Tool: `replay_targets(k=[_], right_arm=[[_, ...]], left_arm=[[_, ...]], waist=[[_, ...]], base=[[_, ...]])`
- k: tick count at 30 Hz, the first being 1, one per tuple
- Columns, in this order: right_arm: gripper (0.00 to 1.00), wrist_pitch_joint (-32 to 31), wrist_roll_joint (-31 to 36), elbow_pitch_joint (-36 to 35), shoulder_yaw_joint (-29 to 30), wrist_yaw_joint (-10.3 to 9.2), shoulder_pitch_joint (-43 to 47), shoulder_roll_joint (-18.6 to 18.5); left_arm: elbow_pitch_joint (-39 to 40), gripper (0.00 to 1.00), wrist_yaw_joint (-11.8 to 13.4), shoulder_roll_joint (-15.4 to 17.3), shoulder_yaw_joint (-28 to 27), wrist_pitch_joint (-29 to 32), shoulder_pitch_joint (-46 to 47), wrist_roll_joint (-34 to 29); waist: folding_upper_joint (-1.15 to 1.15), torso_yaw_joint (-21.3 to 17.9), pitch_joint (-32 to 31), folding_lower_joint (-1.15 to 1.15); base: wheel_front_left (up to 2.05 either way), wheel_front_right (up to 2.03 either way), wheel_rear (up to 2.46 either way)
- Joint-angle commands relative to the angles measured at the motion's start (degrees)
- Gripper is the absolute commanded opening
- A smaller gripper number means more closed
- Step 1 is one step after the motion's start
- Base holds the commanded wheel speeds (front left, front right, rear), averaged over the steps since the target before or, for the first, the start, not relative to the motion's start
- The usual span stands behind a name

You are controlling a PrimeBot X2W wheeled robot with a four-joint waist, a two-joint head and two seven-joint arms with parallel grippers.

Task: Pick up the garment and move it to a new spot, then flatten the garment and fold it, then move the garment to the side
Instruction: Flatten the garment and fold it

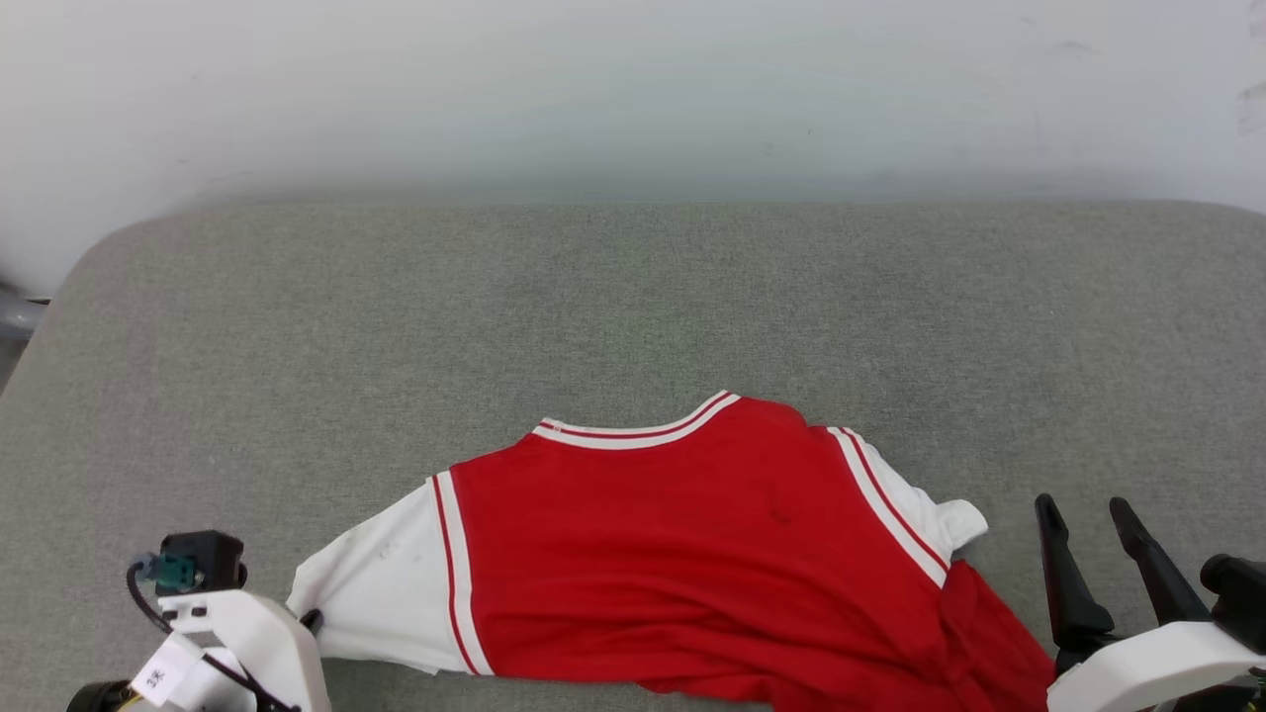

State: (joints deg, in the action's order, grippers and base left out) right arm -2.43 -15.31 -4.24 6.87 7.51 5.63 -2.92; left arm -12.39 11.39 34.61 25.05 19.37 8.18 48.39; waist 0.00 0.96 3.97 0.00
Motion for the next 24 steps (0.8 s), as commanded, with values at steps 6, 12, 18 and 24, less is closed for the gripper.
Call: replay_targets(k=[6,12,18,24], right_arm=[[1.0,-1.5,0.9,0.4,1.8,-0.04,0.7,0.1],[1.0,-3.3,1.5,0.6,3.4,-0.04,0.8,0.1],[1.0,-7.3,2.2,2.0,4.3,-0.04,-0.8,0.1],[1.0,-14.9,1.6,5.7,4.3,-0.04,-4.7,-0.9]], left_arm=[[1.0,0.0,2.0,-0.6,-1.3,-1.7,-5.6,2.0],[3.1,1.0,2.6,-2.0,-0.6,-5.7,-5.9,-0.1],[6.0,1.0,4.1,-3.3,-1.5,-14.4,-4.0,-4.6],[10.0,1.0,4.7,-4.9,-1.4,-22.9,-2.2,-9.2]], waist=[[0.0,0.5,-1.2,0.0],[0.0,0.9,-2.3,0.0],[0.0,1.2,-3.2,0.0],[0.0,2.2,-3.0,0.0]], base=[[0.0,0.0,0.0],[0.0,0.0,0.0],[0.0,0.0,0.0],[0.0,0.0,0.0]])
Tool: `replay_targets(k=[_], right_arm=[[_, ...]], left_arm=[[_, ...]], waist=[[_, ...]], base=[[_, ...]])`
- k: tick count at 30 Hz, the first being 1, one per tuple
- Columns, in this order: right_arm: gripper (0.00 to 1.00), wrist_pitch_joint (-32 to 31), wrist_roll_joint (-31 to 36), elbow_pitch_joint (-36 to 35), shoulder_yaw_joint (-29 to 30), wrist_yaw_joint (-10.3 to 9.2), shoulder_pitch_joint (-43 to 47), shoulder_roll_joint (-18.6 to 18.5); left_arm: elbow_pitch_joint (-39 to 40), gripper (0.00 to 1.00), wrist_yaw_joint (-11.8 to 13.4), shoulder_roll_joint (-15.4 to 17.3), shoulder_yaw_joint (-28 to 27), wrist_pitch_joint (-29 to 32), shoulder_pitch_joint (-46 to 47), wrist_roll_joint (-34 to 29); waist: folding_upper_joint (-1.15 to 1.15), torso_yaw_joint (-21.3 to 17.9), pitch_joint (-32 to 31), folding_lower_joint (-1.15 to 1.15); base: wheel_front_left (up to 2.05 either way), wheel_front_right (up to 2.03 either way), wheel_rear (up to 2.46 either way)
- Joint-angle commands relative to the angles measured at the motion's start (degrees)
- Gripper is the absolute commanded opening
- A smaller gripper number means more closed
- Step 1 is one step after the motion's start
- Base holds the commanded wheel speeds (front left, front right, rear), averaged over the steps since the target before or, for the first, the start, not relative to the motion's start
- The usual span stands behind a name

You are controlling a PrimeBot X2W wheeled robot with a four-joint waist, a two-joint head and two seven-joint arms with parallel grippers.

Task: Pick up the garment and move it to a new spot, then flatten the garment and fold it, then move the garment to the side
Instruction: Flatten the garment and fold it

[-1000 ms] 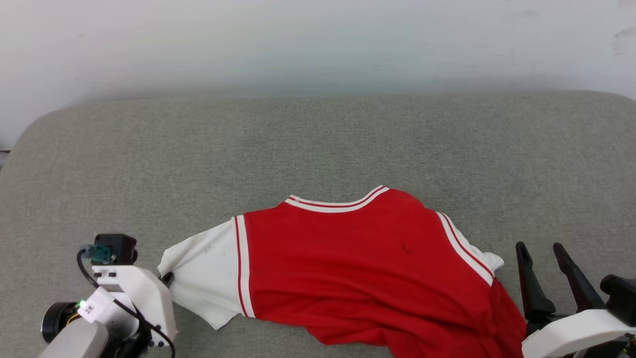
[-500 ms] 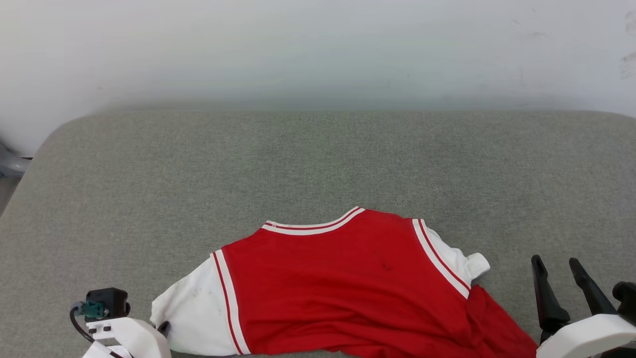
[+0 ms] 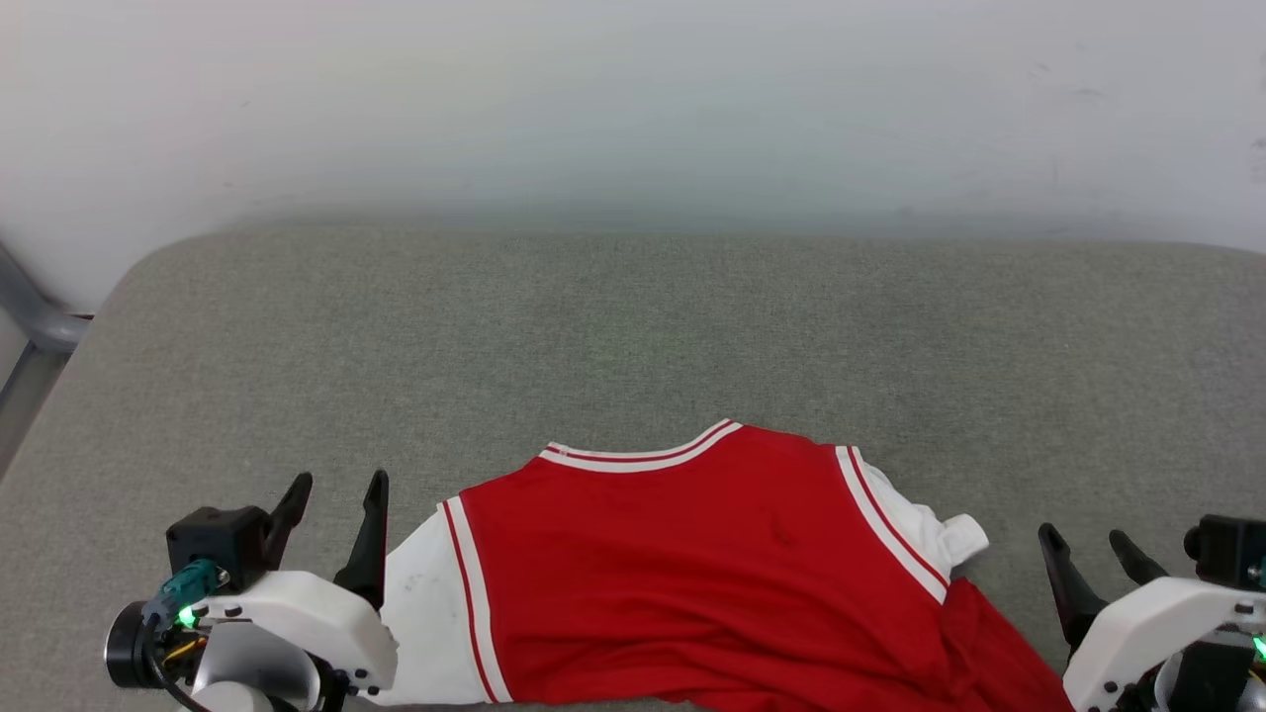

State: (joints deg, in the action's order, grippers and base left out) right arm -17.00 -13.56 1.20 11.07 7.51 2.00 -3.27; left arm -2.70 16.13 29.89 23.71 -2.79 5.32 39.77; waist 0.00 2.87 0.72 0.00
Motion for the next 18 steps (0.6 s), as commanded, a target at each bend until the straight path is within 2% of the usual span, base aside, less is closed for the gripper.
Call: replay_targets(k=[1,7,11,18], right_arm=[[1.0,-1.8,-0.6,1.0,-0.1,-0.04,-2.0,-0.9],[1.0,-12.1,-3.3,4.8,-4.4,-0.04,-8.3,-5.0],[1.0,-18.6,-4.6,6.0,-8.3,-0.04,-13.1,-7.9],[1.0,-26.3,-6.6,11.0,-15.6,-0.04,-19.9,-11.8]], left_arm=[[1.0,1.0,0.1,-0.5,-0.1,-2.2,1.1,-1.2],[4.5,1.0,-0.1,-2.1,1.0,-7.4,2.9,-4.3],[6.1,1.0,-0.5,-3.0,1.9,-8.5,4.3,-5.2],[6.1,1.0,-1.9,-4.6,3.0,-9.4,6.1,-5.1]], waist=[[0.0,0.5,0.4,0.0],[0.0,2.4,3.1,0.0],[0.0,3.9,5.3,0.0],[0.0,6.2,8.5,0.0]], base=[[0.0,0.0,0.0],[0.0,0.0,0.0],[0.0,0.0,0.0],[0.0,0.0,0.0]])
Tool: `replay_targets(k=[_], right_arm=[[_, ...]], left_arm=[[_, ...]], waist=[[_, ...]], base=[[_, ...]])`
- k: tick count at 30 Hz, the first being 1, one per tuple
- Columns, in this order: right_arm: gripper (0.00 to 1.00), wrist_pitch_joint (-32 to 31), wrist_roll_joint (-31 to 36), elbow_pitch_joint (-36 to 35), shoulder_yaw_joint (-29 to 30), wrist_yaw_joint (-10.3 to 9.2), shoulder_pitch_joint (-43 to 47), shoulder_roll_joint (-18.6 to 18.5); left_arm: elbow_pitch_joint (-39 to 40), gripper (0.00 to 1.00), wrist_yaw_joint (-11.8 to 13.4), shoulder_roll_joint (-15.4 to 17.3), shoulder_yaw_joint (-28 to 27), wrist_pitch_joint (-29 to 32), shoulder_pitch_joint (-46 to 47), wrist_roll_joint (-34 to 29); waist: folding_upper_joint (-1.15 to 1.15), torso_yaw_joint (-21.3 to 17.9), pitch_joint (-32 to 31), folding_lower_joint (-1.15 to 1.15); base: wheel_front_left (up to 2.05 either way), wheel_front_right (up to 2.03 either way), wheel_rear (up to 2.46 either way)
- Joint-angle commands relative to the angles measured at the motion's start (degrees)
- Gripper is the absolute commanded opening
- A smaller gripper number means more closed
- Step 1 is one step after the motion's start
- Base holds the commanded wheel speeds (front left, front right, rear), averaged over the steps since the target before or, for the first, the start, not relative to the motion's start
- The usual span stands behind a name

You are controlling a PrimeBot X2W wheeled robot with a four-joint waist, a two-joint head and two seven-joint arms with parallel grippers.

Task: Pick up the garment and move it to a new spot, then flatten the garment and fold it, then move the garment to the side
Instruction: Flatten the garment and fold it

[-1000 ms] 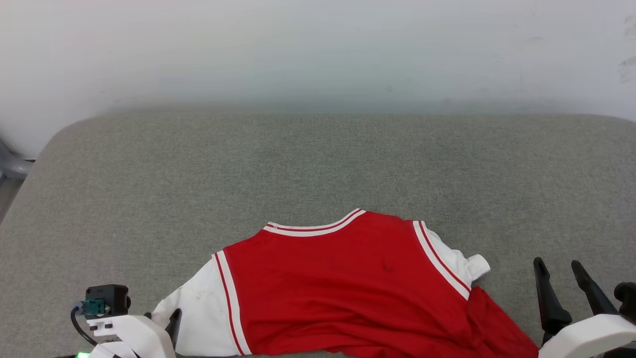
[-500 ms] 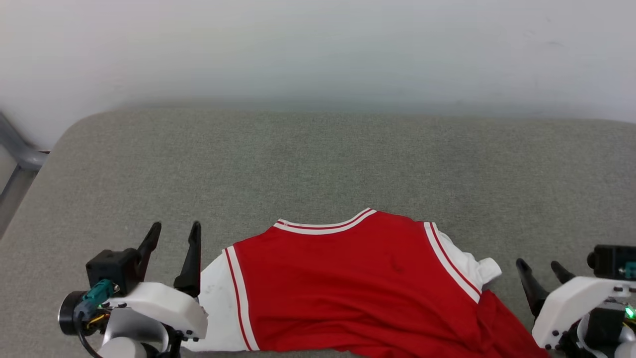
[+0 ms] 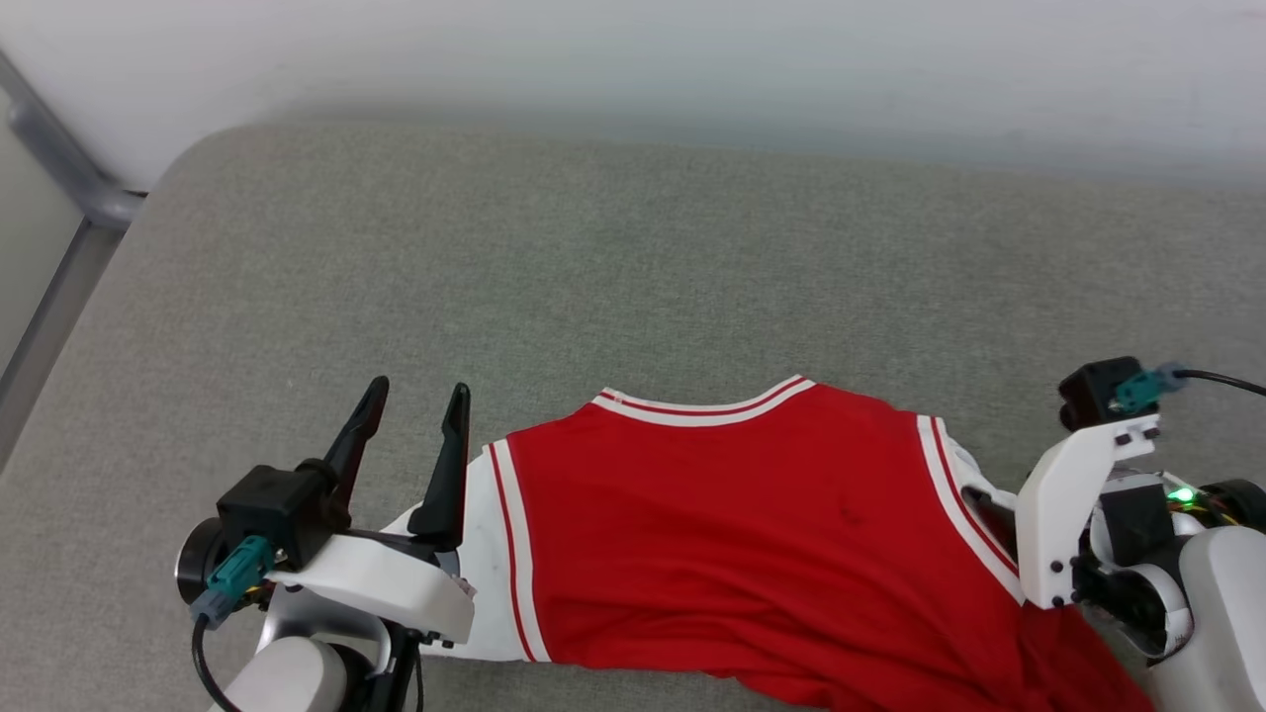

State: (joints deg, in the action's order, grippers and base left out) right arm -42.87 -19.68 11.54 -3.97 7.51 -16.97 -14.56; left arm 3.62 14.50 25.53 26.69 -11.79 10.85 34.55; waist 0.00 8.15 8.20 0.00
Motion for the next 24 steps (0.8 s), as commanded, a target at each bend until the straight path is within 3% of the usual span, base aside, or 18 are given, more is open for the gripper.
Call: replay_targets(k=[1,8,9,10,11,19,24], right_arm=[[1.0,-1.4,-0.9,1.8,-1.4,-0.04,-1.5,-0.8],[1.0,-6.9,-3.6,9.7,-5.5,-0.03,-1.1,-1.6],[0.74,-7.3,-4.1,10.4,-5.7,-0.03,-0.9,-1.4],[0.32,-7.3,-4.4,10.8,-5.8,-0.03,-0.9,-1.2],[0.0,-6.5,-4.4,10.8,-5.9,-0.03,-1.2,-1.0],[0.0,4.8,0.2,4.8,-3.1,-0.06,-6.0,-2.7],[0.0,6.9,4.3,0.8,2.6,-0.06,-3.6,-4.1]], left_arm=[[-0.5,1.0,-0.5,-0.4,0.2,-0.5,0.8,0.2],[-2.4,1.0,-1.8,-1.3,0.9,-0.8,2.4,0.4],[-2.7,1.0,-1.9,-1.3,0.9,-0.9,2.6,0.4],[-3.0,1.0,-2.0,-1.3,0.9,-1.0,2.7,0.5],[-3.3,1.0,-2.1,-1.3,0.8,-1.0,2.7,0.5],[-4.8,1.0,-1.6,-0.9,0.5,-1.0,1.1,1.0],[-4.7,1.0,-1.3,-0.6,0.8,-0.5,0.2,1.3]], waist=[[0.0,1.1,1.3,0.0],[0.0,2.1,2.7,0.0],[0.0,2.1,2.7,0.0],[0.0,2.1,2.7,0.0],[0.0,1.9,2.7,0.0],[0.0,-0.4,0.4,0.0],[0.0,-1.8,-0.9,0.0]], base=[[0.0,0.0,0.0],[0.0,0.0,0.0],[0.0,0.0,0.0],[0.0,0.0,0.0],[0.0,0.0,0.0],[0.0,0.0,0.0],[0.0,0.0,0.0]])
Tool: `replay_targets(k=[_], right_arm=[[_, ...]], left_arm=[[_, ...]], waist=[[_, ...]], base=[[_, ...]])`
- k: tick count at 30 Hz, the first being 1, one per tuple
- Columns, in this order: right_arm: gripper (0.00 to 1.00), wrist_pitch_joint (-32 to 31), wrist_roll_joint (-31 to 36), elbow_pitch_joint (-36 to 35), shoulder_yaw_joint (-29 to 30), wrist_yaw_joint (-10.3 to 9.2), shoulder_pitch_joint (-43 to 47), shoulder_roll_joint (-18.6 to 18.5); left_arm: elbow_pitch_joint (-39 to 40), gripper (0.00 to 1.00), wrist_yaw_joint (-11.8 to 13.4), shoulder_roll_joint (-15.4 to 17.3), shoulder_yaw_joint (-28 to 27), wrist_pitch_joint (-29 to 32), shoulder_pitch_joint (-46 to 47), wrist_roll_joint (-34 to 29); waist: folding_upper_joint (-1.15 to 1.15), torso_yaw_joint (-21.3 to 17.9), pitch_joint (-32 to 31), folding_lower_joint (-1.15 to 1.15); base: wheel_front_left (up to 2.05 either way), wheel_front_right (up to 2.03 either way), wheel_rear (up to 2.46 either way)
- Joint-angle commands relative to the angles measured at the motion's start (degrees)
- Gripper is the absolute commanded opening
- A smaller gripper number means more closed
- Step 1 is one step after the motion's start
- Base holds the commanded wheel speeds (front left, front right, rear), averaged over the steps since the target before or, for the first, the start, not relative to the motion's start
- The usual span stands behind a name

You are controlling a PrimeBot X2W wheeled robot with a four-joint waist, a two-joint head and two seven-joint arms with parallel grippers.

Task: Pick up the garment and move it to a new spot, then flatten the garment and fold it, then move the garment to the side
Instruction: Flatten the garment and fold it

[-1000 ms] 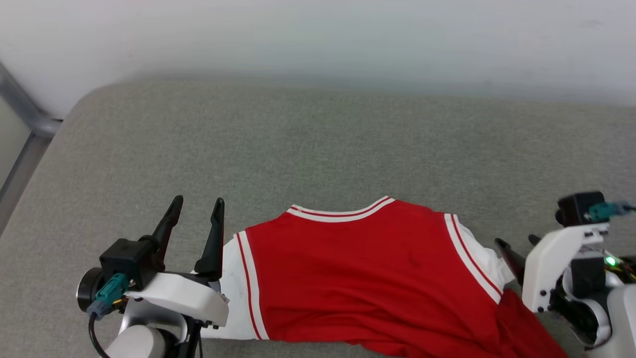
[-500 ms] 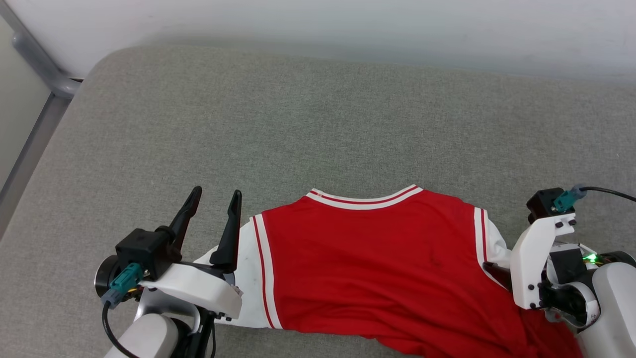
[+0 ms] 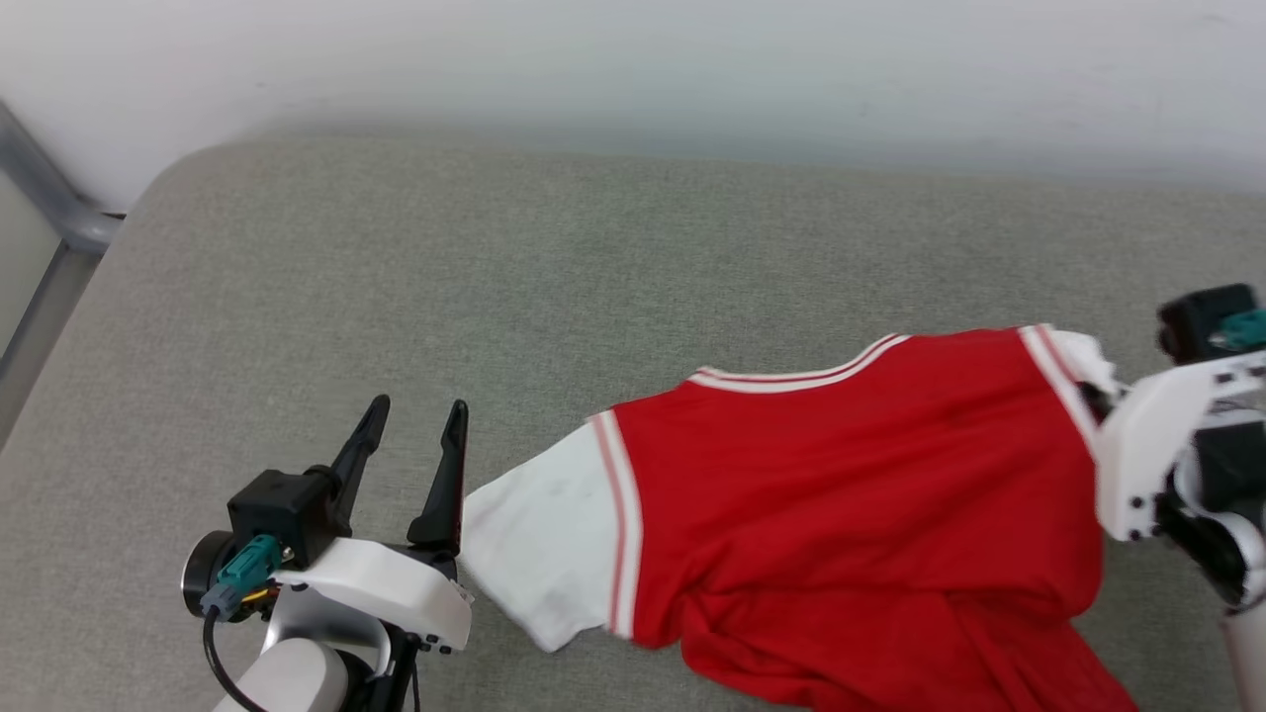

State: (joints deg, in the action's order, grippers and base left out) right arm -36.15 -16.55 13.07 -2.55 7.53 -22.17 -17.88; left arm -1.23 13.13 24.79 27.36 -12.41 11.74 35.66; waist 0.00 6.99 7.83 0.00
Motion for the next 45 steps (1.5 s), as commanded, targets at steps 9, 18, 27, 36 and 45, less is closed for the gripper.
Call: replay_targets(k=[9,18,27,36,45], right_arm=[[0.0,1.2,6.3,-2.0,12.9,-0.07,13.7,5.4],[1.0,16.5,7.2,0.1,17.9,-0.06,17.3,12.5],[1.0,34.3,8.3,-4.7,15.4,-0.06,20.7,14.6],[1.0,37.0,8.0,-12.8,10.0,-0.06,25.6,15.0],[1.0,33.6,6.3,-19.4,6.8,-0.06,28.3,15.0]], left_arm=[[-0.5,1.0,0.2,0.5,0.4,1.1,-1.7,1.1],[-1.8,1.0,0.2,0.7,0.7,1.5,-2.9,1.8],[-2.5,1.0,1.7,1.1,0.5,1.2,-5.2,2.1],[-3.3,1.0,2.4,1.8,0.6,2.3,-6.5,2.6],[-8.4,1.0,-4.3,3.3,3.0,17.2,-0.2,9.4]], waist=[[0.0,-2.1,-0.5,0.0],[0.0,-2.5,-2.2,0.0],[0.0,-3.0,-5.5,0.0],[0.0,-3.3,-8.3,0.0],[0.0,-4.3,-6.0,0.0]], base=[[0.0,0.0,0.0],[0.0,0.0,0.0],[0.0,0.0,0.0],[0.0,0.0,0.0],[0.0,0.0,0.0]])
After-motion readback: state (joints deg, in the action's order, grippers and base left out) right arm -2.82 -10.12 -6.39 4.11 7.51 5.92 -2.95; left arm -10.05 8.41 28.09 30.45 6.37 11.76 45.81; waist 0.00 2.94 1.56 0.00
